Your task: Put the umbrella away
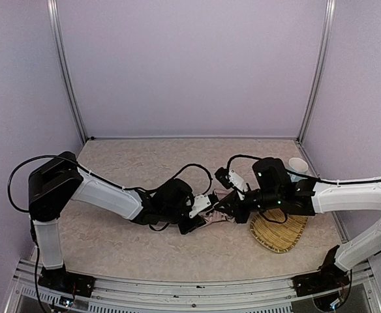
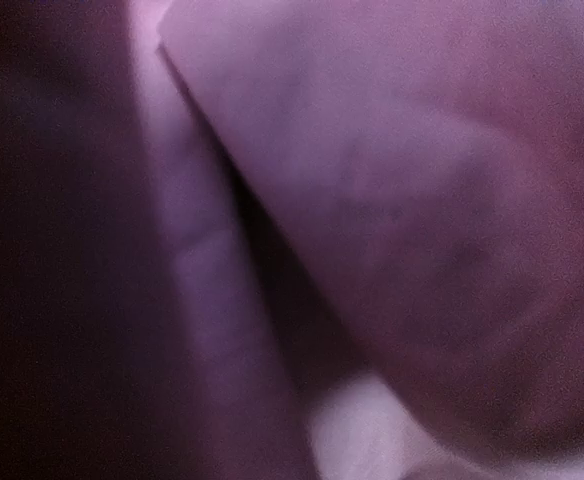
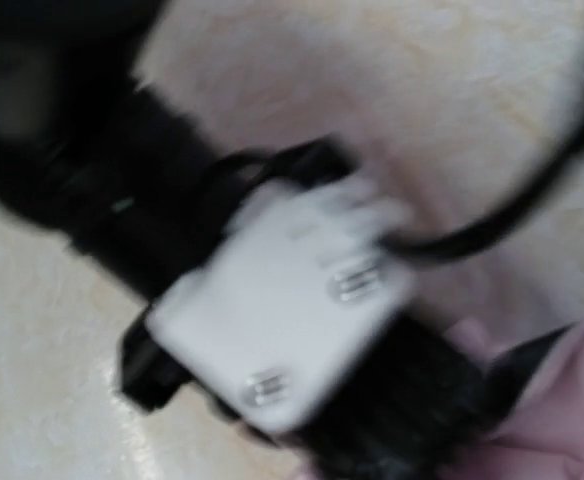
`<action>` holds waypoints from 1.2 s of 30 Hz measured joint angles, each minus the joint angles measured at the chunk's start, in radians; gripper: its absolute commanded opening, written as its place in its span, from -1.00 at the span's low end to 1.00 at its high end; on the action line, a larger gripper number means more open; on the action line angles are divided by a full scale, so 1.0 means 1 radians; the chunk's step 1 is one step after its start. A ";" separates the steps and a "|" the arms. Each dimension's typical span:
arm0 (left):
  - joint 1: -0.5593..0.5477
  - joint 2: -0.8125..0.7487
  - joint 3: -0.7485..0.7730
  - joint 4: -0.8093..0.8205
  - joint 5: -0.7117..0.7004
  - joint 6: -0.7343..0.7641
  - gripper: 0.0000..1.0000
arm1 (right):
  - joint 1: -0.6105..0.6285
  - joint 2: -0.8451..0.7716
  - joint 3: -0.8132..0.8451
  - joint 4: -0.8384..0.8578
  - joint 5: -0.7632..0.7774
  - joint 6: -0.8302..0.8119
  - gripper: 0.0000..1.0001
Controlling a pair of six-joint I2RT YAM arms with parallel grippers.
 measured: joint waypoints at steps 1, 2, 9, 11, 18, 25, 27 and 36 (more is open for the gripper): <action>-0.003 0.000 0.000 0.001 0.013 0.013 -1.00 | -0.024 -0.005 -0.003 0.002 -0.015 0.002 -1.00; -0.006 0.000 0.000 0.001 0.028 0.020 -1.00 | -0.046 -0.010 -0.007 0.001 -0.037 0.003 -1.00; 0.002 0.001 0.015 -0.034 0.094 0.093 -1.00 | -0.117 -0.007 -0.015 0.007 -0.161 0.014 -1.00; 0.002 0.002 0.023 -0.055 0.102 0.114 -1.00 | -0.132 0.004 -0.014 0.010 -0.197 0.018 -1.00; 0.011 -0.003 0.017 -0.062 0.141 0.153 -1.00 | -0.167 0.019 -0.014 0.011 -0.295 0.024 -1.00; 0.009 0.005 0.029 -0.079 0.222 0.206 -1.00 | -0.219 0.013 -0.013 -0.027 -0.259 -0.004 -1.00; 0.009 0.010 0.039 -0.088 0.233 0.212 -1.00 | -0.219 0.010 -0.013 -0.030 -0.266 -0.013 -1.00; -0.010 0.045 0.124 -0.175 0.237 0.276 -1.00 | -0.220 0.133 0.108 -0.074 -0.337 -0.027 -1.00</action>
